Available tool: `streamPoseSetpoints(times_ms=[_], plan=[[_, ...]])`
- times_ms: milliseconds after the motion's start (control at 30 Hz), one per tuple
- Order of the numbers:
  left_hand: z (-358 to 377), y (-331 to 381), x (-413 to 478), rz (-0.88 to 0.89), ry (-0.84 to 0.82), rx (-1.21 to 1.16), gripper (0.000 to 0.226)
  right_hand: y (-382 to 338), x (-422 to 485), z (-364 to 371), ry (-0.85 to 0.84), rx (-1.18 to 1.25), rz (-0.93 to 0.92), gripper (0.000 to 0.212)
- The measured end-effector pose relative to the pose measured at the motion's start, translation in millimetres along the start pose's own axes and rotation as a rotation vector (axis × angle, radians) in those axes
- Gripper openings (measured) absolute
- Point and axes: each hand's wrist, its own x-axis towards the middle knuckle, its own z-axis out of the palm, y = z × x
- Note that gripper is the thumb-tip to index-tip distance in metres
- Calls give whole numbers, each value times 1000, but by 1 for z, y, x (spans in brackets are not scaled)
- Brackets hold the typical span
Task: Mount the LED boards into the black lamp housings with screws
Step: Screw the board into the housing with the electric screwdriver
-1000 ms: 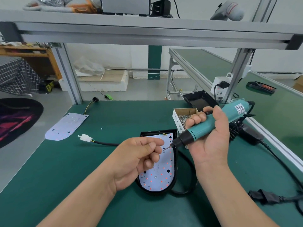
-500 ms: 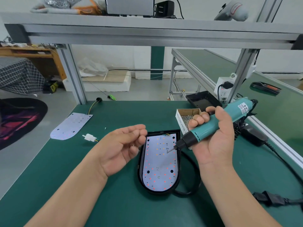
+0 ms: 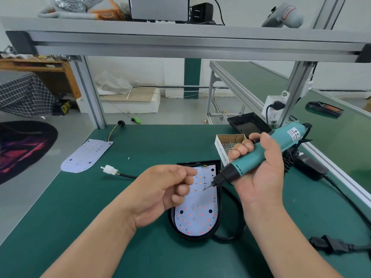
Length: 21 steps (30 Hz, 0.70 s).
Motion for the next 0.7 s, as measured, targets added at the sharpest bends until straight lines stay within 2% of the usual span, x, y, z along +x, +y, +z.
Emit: streamPoseSetpoints(times_ms=[100,300,433,533,700], plan=[[6,-2,-2,16,-15,58,26,0,1,1,5,-1,-4,14],[9,-7,-1,73,-18,81,14,-5,1,2,-9,47,-28,16],[11,-9,0,105,-25,109,27,-9,1,4,-11,65,-49,17],[11,-12,0,124,-13,157,11,-11,1,4,-5,73,-54,16],[14,-17,0,91,-11,180,13,-11,0,7,-8,74,-68,15]])
